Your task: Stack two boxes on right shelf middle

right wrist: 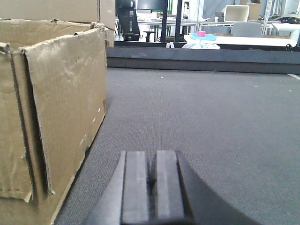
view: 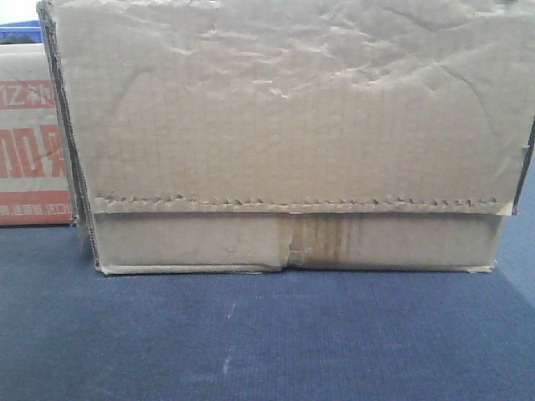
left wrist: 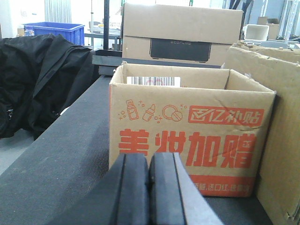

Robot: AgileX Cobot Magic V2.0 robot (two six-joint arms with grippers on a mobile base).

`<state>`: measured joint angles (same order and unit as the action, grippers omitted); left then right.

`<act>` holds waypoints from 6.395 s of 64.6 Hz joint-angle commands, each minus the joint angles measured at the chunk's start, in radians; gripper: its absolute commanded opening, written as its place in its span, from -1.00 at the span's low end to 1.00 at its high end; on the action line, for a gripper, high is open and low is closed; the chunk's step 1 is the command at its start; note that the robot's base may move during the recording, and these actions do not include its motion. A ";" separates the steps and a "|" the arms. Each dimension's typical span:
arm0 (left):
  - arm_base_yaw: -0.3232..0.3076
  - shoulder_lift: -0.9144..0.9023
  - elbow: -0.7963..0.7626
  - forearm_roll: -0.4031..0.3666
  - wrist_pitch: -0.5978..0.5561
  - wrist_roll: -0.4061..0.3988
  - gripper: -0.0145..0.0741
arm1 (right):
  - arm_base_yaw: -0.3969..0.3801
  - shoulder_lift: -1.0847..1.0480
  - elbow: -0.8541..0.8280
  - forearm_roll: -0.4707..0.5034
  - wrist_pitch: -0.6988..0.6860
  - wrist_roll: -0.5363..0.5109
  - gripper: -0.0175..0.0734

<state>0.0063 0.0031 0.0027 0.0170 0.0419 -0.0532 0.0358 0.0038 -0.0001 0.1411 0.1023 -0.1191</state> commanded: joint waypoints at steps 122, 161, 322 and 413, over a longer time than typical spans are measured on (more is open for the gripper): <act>-0.026 0.490 -0.796 -0.002 0.460 0.000 0.42 | -0.004 0.471 -0.779 0.044 0.392 -0.003 0.47; 0.142 1.378 -1.465 -0.075 1.009 0.260 0.64 | 0.052 0.477 -0.777 0.038 0.392 -0.003 0.64; -0.447 1.699 -2.106 0.015 1.092 -0.168 -0.92 | 0.054 0.477 -0.777 0.044 0.421 -0.003 0.64; -0.402 1.685 -2.188 0.159 1.179 -0.104 0.68 | 0.113 0.712 -1.096 0.052 0.591 -0.003 0.64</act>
<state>-0.4221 1.7067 -2.1814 0.2007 1.2261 -0.1825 0.1363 0.6466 -1.0351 0.1988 0.6536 -0.1194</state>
